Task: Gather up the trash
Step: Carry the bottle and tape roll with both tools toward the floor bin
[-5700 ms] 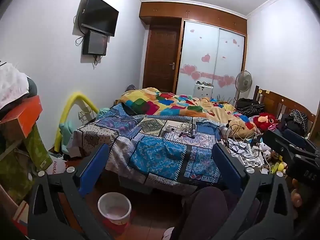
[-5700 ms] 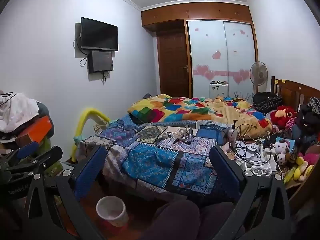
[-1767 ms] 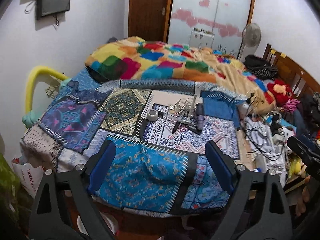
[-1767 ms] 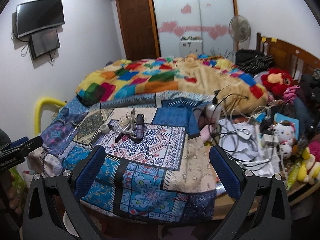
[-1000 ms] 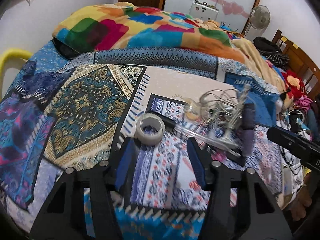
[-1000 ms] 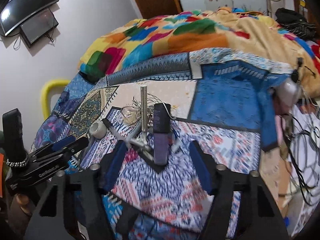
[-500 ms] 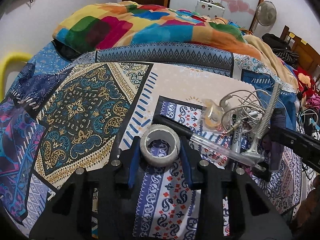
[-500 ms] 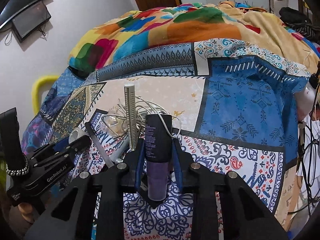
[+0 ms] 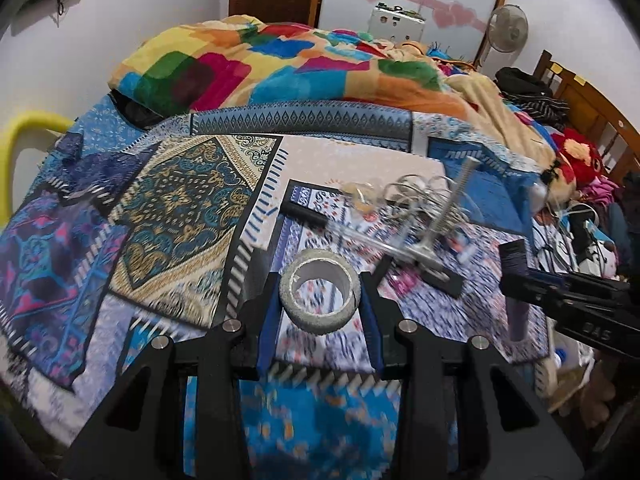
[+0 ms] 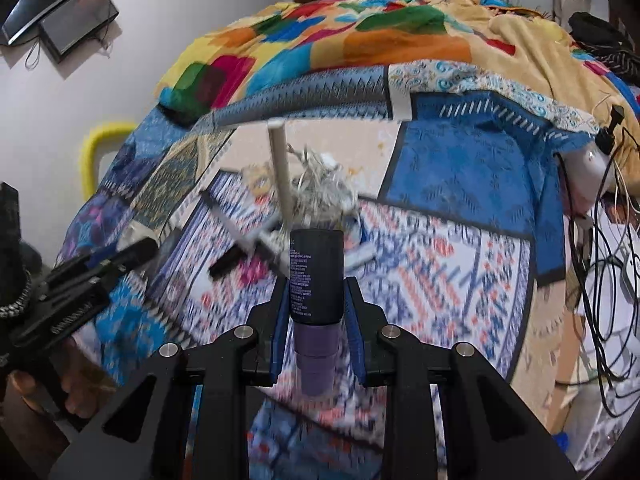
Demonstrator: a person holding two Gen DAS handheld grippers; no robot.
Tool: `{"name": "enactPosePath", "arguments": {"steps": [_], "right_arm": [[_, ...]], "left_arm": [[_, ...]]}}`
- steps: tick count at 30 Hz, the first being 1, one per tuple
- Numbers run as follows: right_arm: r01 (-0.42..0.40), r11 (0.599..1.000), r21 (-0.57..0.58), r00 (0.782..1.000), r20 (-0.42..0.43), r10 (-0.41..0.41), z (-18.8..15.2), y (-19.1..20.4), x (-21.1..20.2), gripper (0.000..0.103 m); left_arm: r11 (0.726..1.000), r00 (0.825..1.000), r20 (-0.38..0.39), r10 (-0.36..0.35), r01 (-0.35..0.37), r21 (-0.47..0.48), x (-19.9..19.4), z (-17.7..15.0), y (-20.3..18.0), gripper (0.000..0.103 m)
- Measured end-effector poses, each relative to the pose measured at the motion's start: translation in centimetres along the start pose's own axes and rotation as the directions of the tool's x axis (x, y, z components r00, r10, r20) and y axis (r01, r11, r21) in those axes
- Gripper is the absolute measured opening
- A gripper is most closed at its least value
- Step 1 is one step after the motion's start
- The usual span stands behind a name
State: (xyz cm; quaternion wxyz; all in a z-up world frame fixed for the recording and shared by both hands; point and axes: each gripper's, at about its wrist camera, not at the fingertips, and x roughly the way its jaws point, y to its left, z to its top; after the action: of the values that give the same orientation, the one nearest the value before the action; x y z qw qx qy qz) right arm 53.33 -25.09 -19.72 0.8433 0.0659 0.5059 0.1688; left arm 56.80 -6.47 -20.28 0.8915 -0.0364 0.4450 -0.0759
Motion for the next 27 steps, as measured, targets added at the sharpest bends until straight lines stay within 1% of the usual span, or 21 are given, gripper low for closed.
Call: {"name": "enactPosePath", "arguments": {"steps": [3,5,8,11,15,20,27], "right_arm": [[0.021,1.0,-0.016,1.0,-0.002,-0.021,-1.0,0.3,-1.0,0.024],[0.02,1.0,-0.015,1.0,0.006,-0.02,-1.5,0.5,-2.2,0.024],[0.022,1.0,-0.017,0.999,0.038,-0.022,-1.9,1.2,-4.6,0.024],[0.022,0.999,-0.037,0.997,0.079,-0.019,-2.4,2.6,-7.5,0.024],[0.021,0.997,-0.07,0.99,0.14,-0.011,-3.1,5.0,-11.5,0.024],[0.017,0.992,-0.124,0.977,0.213,0.01,-4.5,8.6,-16.2,0.024],[0.002,0.984,-0.18,0.963,0.265,0.046,-6.9,12.6,-20.4,0.024]], "left_arm": [[1.0,1.0,0.017,0.001,-0.001,0.009,-3.1,-1.0,-0.4,0.037],[1.0,1.0,0.026,0.003,-0.003,0.014,-5.0,-1.6,-0.7,0.037],[1.0,0.999,0.046,0.005,-0.006,0.011,-7.9,-2.3,-0.9,0.037],[1.0,0.997,0.083,0.012,-0.012,0.004,-11.4,-3.2,-0.9,0.037],[1.0,0.99,0.14,0.025,-0.023,-0.01,-16.6,-4.6,-0.7,0.037],[0.999,0.98,0.196,0.043,-0.039,-0.021,-21.9,-6.4,-0.2,0.037],[0.996,0.961,0.263,0.087,-0.077,-0.046,-29.2,-10.0,1.7,0.037]]}}
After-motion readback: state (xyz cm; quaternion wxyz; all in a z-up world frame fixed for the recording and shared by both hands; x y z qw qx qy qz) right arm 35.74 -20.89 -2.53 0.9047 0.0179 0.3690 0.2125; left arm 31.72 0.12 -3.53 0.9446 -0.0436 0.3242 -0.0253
